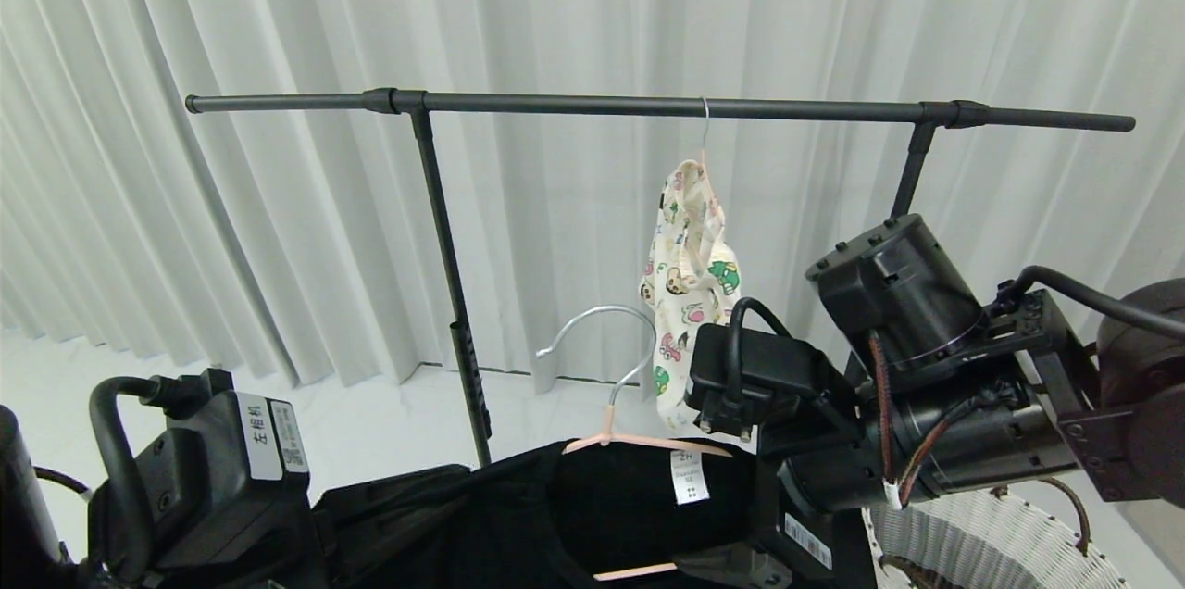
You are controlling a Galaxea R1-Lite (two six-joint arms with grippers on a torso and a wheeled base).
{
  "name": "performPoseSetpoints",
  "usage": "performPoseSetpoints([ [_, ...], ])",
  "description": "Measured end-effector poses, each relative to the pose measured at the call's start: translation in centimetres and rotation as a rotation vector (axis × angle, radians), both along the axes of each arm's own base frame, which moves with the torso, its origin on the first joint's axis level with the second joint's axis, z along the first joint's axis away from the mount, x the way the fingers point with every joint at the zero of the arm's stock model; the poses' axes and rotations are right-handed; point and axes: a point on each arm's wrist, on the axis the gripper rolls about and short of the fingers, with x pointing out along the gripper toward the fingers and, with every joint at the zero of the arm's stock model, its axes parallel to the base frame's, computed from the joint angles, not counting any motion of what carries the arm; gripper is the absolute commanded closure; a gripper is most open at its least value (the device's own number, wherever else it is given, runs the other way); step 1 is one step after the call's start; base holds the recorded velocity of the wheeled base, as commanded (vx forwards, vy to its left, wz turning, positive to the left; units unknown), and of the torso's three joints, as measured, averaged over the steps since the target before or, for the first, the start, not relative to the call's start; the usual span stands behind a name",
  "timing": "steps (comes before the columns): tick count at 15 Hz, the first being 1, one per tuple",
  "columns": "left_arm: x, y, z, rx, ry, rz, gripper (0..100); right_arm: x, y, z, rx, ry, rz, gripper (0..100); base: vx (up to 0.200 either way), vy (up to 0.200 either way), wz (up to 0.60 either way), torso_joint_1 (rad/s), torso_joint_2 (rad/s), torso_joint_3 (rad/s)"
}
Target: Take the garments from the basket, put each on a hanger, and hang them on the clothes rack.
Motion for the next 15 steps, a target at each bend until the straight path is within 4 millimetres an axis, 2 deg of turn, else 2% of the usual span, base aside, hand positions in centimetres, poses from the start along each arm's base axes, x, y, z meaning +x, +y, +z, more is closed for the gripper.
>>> performPoseSetpoints([
  [1, 0.0, 0.0, 0.0, 0.0, 0.0, -0.002, 100, 0.1, 0.1, -0.1, -0.003, 0.002, -0.001, 0, 0.0, 0.0, 0.0, 0.0, 0.0, 0.0],
  [2, -0.1, -0.1, 0.0, -0.001, -0.001, -0.007, 100, 0.2, 0.2, -0.2, -0.001, 0.001, -0.003, 100, 0.0, 0.0, 0.0, 0.0, 0.0, 0.0],
  [10, -0.2, -0.2, 0.1, 0.0, -0.004, -0.013, 100, 0.9, 1.1, -0.3, 0.053, -0.059, 0.007, 100, 0.0, 0.0, 0.0, 0.0, 0.0, 0.0],
  [11, -0.2, -0.2, 0.0, 0.001, -0.004, -0.016, 0, 1.0, 1.3, 0.1, 0.081, -0.111, 0.029, 100, 0.0, 0.0, 0.0, 0.0, 0.0, 0.0],
  [15, 0.0, -0.1, -0.2, 0.008, 0.005, -0.006, 0, 1.3, 1.4, 0.9, 0.113, -0.256, 0.118, 100, 0.0, 0.0, 0.0, 0.0, 0.0, 0.0],
])
